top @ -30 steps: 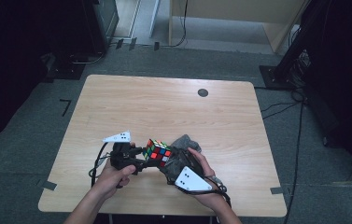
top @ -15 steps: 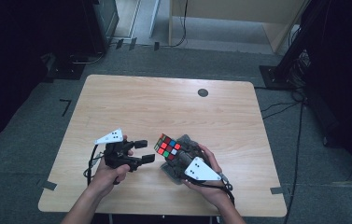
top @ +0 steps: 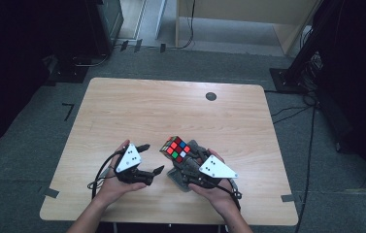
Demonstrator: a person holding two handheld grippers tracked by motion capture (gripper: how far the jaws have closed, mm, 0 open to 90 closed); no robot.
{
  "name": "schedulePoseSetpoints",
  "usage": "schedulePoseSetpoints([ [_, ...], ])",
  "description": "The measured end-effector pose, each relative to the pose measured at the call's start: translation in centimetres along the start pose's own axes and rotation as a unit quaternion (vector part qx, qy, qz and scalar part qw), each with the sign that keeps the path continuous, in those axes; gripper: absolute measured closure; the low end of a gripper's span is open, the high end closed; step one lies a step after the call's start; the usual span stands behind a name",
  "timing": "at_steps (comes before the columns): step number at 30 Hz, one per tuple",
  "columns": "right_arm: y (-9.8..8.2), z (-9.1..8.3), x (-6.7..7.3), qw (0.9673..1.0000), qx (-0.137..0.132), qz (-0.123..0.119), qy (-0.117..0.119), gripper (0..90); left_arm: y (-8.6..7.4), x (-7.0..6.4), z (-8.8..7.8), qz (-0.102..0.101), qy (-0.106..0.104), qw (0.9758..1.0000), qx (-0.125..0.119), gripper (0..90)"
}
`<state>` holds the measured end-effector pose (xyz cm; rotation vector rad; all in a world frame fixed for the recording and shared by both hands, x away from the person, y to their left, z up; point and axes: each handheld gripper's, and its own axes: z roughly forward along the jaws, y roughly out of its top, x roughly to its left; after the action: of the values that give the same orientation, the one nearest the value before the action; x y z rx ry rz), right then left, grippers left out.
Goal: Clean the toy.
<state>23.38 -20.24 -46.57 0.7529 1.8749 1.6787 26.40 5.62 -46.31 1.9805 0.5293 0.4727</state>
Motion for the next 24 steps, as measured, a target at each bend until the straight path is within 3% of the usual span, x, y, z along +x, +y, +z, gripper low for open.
schedulePoseSetpoints([
  [5, 0.2, 0.5, 0.9, 0.9986, 0.024, 0.047, 0.004, 33.6, 0.0, -1.1, 0.3, 0.042, 0.028, 0.9987, -0.002, 10.7],
  [10, 0.5, 0.8, 1.7, 0.9947, 0.039, 0.095, 0.004, 33.6, -0.1, -2.0, 0.6, 0.079, 0.046, 0.9959, -0.002, 10.2],
  [17, 0.5, 1.2, 2.5, 0.9868, 0.066, 0.147, -0.012, 33.5, -0.1, -2.5, 0.7, 0.093, 0.044, 0.9946, -0.012, 13.9],
  [22, 0.4, 1.3, 2.7, 0.9769, 0.076, 0.2, -0.008, 33.5, -0.2, -2.8, 0.8, 0.106, 0.052, 0.993, -0.011, 16.2],
  [24, 0.4, 1.3, 2.8, 0.9768, 0.076, 0.2, -0.006, 33.4, -0.3, -2.9, 0.9, 0.107, 0.059, 0.9924, -0.011, 21.3],
])
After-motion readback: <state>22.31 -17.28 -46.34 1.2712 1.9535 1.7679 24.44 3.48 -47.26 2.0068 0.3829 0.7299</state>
